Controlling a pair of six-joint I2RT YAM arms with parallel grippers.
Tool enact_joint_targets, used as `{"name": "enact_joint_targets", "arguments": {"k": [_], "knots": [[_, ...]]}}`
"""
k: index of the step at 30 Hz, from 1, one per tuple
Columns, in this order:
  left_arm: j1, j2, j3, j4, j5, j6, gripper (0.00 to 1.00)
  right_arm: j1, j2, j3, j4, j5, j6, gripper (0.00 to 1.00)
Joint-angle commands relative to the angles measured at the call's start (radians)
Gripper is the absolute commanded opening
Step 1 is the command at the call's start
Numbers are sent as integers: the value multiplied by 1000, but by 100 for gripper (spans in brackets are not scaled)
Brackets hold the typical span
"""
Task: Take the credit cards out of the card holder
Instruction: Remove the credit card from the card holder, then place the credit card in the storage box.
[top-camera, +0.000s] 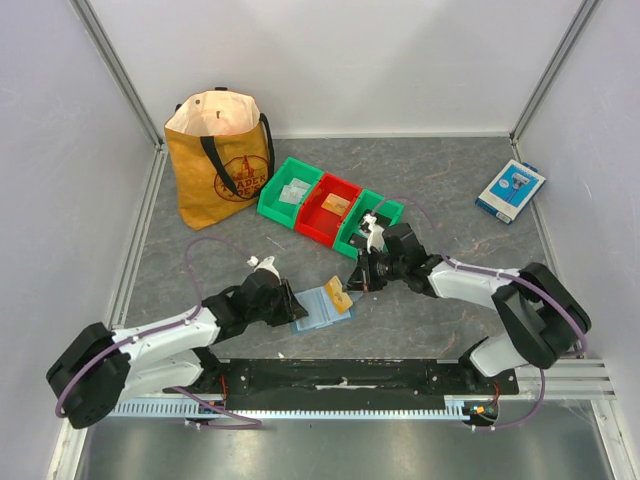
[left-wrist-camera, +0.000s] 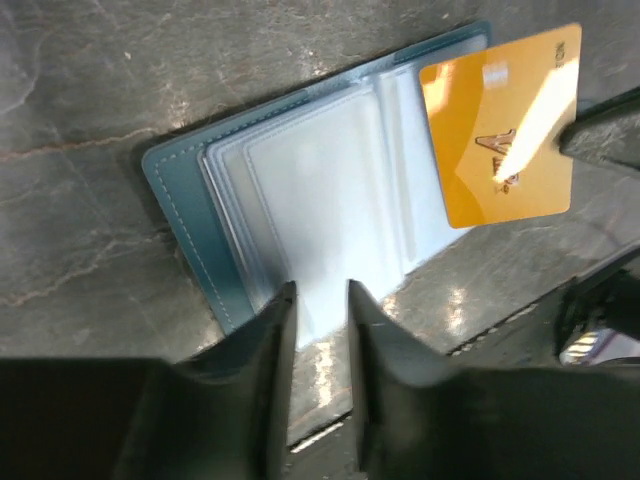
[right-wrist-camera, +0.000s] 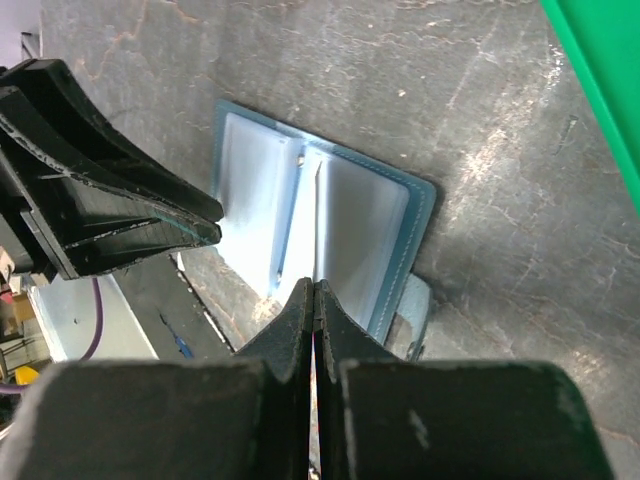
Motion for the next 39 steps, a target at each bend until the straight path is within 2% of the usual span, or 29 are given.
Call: {"name": "enact_joint_targets", "arguments": {"k": [1,3,6,8,12,15,22,29,37,39], "knots": [[1,-94,-15,30,-23,-29,46,-3,-89,38,-53,-5,-28,0],[1,-131,-24,75,-12,-31,61,-5,-112,40,-56,-12,-22,0],[3,-163,-60,229,5,-41,76,-3,-147,44,-54,-31,-8,0],[3,-165,-101,334,14,-61,81,-5,-167,46,-51,-34,1,0],[7,-127,-207,632,40,-95,82,-5,-209,44,-21,-63,37,0],[13,-78,-264,846,62,-112,82,-5,-246,30,32,-95,94,0],[18,-15,-272,1096,115,-104,79,-6,-290,-6,144,-153,183,0],[20,-56,-249,1110,132,-75,75,-5,-295,-43,248,-184,255,0],[18,-38,-224,1092,131,-83,59,-5,-289,-63,319,-202,303,0],[18,-30,-224,1097,128,-93,53,-5,-292,-65,317,-202,301,0]]}}
